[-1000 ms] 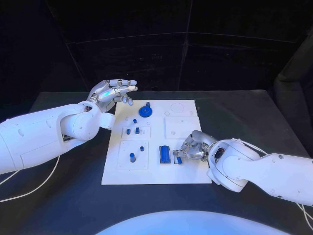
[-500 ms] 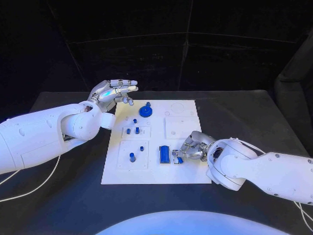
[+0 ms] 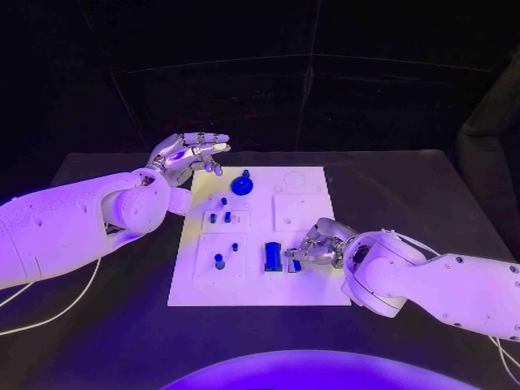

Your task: Assemble the parts on the task board

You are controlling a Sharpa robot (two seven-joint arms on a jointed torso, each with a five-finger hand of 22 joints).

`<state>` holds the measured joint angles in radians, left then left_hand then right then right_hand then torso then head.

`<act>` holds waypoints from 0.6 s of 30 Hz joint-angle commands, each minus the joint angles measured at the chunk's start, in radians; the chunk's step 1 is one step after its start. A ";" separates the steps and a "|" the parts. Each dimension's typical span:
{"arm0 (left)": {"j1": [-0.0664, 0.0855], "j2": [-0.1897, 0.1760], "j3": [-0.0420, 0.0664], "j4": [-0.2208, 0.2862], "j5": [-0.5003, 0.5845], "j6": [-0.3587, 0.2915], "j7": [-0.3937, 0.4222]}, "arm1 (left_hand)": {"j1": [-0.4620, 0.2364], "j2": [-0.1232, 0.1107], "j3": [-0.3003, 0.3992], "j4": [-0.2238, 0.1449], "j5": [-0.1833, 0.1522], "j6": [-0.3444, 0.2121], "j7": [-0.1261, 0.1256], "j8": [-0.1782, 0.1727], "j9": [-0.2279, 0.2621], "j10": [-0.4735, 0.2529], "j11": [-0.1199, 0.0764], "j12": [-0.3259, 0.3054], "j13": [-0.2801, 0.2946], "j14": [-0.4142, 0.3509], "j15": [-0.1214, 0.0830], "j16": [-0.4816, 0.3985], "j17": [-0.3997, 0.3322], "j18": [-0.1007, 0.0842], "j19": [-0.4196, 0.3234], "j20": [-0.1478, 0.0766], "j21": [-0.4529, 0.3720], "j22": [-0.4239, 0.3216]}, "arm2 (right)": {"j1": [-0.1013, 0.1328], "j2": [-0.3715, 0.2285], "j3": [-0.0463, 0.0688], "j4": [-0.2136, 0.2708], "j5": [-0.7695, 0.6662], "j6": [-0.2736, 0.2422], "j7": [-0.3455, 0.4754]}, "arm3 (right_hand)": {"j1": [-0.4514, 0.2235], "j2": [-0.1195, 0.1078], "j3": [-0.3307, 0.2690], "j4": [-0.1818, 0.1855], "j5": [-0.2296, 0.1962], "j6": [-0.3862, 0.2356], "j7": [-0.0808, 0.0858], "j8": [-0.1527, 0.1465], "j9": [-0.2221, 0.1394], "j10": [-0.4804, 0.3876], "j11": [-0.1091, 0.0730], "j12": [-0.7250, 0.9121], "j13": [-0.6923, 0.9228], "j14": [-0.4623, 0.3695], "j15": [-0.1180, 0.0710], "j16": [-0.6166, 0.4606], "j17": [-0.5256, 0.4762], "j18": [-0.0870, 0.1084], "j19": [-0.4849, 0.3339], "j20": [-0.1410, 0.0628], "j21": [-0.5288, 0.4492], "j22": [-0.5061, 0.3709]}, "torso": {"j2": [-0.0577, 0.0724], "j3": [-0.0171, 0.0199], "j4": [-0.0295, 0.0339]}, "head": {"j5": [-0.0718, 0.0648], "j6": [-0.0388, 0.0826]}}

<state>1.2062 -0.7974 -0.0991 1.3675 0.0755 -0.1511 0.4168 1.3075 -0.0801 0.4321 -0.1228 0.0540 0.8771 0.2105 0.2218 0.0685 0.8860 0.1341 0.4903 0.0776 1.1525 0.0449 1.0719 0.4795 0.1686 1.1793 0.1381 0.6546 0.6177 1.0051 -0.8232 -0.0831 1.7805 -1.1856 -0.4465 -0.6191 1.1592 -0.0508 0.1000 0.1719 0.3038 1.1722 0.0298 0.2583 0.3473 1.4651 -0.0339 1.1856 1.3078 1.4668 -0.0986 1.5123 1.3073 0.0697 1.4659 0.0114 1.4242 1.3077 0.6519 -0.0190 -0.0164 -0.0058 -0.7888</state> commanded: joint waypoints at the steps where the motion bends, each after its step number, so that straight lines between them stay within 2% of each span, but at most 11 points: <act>1: 0.002 0.002 0.001 0.001 -0.003 0.012 0.002 | -0.004 0.006 -0.004 0.000 0.003 -0.009 0.001 0.004 0.001 -0.007 0.003 0.005 -0.001 -0.007 -0.001 0.005 -0.002 0.014 -0.007 -0.001 -0.002 -0.001 | 0.001 0.003 0.000 0.003 -0.008 -0.004 0.012 | -0.002 0.012 -0.005 0.005 0.005 0.008 0.000 0.006 0.003 0.015 -0.010 0.010 0.024 0.086 -0.006 0.006 0.180 -0.018 0.025 -0.007 0.006 0.022 | 0.000 -0.0004 0.0006 | -0.002 0.000; 6: 0.002 0.002 0.001 0.000 -0.003 0.012 0.002 | -0.004 0.006 -0.004 0.000 0.003 -0.009 0.001 0.004 0.001 -0.007 0.003 0.005 -0.001 -0.007 -0.001 0.005 -0.002 0.014 -0.007 -0.001 -0.002 -0.001 | 0.001 0.004 0.000 0.004 -0.007 0.003 0.017 | -0.021 0.024 -0.021 0.024 0.006 0.015 -0.003 0.010 0.010 0.021 -0.012 0.020 0.031 0.088 -0.008 0.011 0.188 -0.020 0.028 -0.009 0.012 0.033 | 0.000 -0.0005 0.0014 | -0.001 -0.002; 10: 0.002 0.002 0.001 0.000 -0.003 0.012 0.001 | -0.004 0.006 -0.004 0.000 0.003 -0.009 0.001 0.004 0.001 -0.007 0.003 0.005 -0.001 -0.007 -0.001 0.005 -0.002 0.014 -0.007 -0.001 -0.002 -0.001 | 0.001 0.005 0.000 0.004 -0.007 0.009 0.020 | -0.044 0.018 -0.051 0.044 0.008 0.017 -0.003 0.011 0.016 0.023 -0.012 0.021 0.034 0.088 -0.009 0.012 0.190 -0.021 0.029 -0.010 0.014 0.035 | 0.000 -0.0005 0.0008 | 0.000 -0.002; 18: 0.002 0.001 0.001 0.000 -0.003 0.011 0.001 | -0.004 0.006 -0.004 0.000 0.003 -0.009 0.001 0.004 0.001 -0.007 0.003 0.005 -0.001 -0.007 -0.001 0.005 -0.002 0.014 -0.007 -0.001 -0.002 -0.001 | 0.001 0.002 0.000 -0.001 -0.008 0.012 0.018 | -0.057 0.009 -0.108 0.069 -0.062 0.014 -0.004 0.010 0.027 0.022 -0.012 0.013 0.035 0.088 -0.009 0.010 0.187 -0.020 0.027 -0.010 0.011 0.031 | 0.000 -0.0007 0.0000 | 0.002 -0.003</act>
<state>1.2062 -0.7966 -0.0992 1.3668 0.0754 -0.1503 0.4149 1.3075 -0.0801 0.4322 -0.1228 0.0540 0.8772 0.2105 0.2218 0.0685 0.8861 0.1341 0.4903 0.0778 1.1525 0.0449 1.0719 0.4788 0.1685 1.1793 0.1381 0.6546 0.6177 1.0053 -0.8208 -0.0827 1.7788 -1.1884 -0.4428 -0.6122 1.1105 -0.0392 -0.0018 0.2401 0.2487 1.1827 0.0282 0.2636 0.3727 1.4648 -0.0414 1.2030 1.3078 1.4668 -0.0986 1.5188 1.3079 0.0535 1.4671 0.0102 1.4357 1.3076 0.6519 -0.0196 -0.0158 -0.0045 -0.7916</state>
